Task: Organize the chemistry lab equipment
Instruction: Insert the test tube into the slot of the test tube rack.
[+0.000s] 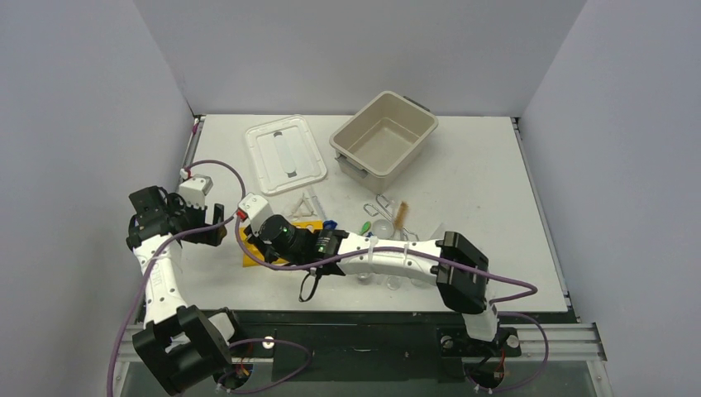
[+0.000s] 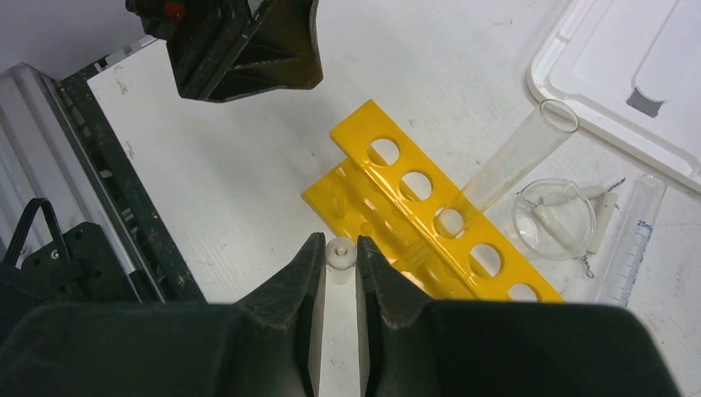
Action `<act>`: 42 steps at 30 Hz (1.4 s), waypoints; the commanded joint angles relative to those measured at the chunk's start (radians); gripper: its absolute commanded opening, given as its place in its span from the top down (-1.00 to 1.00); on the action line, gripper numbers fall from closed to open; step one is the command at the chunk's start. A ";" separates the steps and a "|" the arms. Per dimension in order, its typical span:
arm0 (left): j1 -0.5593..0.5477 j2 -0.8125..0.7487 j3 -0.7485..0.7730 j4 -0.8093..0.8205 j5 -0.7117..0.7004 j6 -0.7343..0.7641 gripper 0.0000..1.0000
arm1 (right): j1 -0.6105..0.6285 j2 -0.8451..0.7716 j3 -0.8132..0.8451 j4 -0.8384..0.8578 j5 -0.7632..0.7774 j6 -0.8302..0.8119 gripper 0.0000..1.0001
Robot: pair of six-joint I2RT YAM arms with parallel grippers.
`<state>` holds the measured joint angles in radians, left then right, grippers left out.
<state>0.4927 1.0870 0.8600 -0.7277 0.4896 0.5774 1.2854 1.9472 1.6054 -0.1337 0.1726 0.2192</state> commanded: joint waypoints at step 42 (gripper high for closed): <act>0.006 0.021 0.024 -0.003 0.058 0.042 -0.76 | -0.031 0.085 0.041 0.178 0.028 -0.004 1.00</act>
<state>0.4927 1.1103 0.8600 -0.7303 0.5213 0.5930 1.2617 2.0560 1.6165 -0.0074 0.2039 0.2058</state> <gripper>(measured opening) 0.879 0.113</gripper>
